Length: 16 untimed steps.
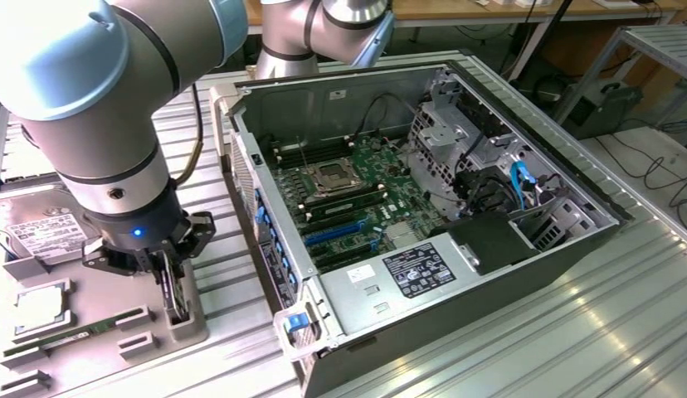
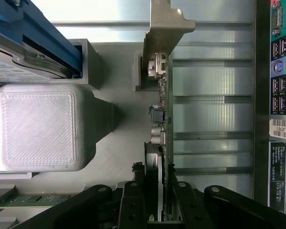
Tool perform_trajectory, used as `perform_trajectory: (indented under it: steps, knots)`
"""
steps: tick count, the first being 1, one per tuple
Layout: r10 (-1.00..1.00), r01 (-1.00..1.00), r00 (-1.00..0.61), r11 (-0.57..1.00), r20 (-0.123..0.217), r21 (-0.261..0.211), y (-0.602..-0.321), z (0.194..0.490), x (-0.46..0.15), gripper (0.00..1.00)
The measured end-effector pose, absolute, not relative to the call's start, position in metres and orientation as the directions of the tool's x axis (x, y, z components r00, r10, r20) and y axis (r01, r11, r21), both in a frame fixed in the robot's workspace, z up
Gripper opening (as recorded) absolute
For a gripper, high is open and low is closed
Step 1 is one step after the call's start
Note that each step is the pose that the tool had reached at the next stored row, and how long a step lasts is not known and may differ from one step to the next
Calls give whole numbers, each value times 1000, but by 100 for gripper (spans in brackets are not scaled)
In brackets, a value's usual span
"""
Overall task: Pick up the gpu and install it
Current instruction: 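Pick up the gpu and move the gpu toward the slot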
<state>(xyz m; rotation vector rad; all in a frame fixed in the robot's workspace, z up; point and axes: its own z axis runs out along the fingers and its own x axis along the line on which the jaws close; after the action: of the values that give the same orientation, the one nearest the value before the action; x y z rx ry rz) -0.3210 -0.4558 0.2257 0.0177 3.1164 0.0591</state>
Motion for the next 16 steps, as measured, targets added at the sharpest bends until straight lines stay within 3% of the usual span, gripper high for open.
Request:
perform_trajectory:
  steps: [16]
  knots:
    - [12, 11, -1000, 999, -24, 39, -456, 228, -321, 27]
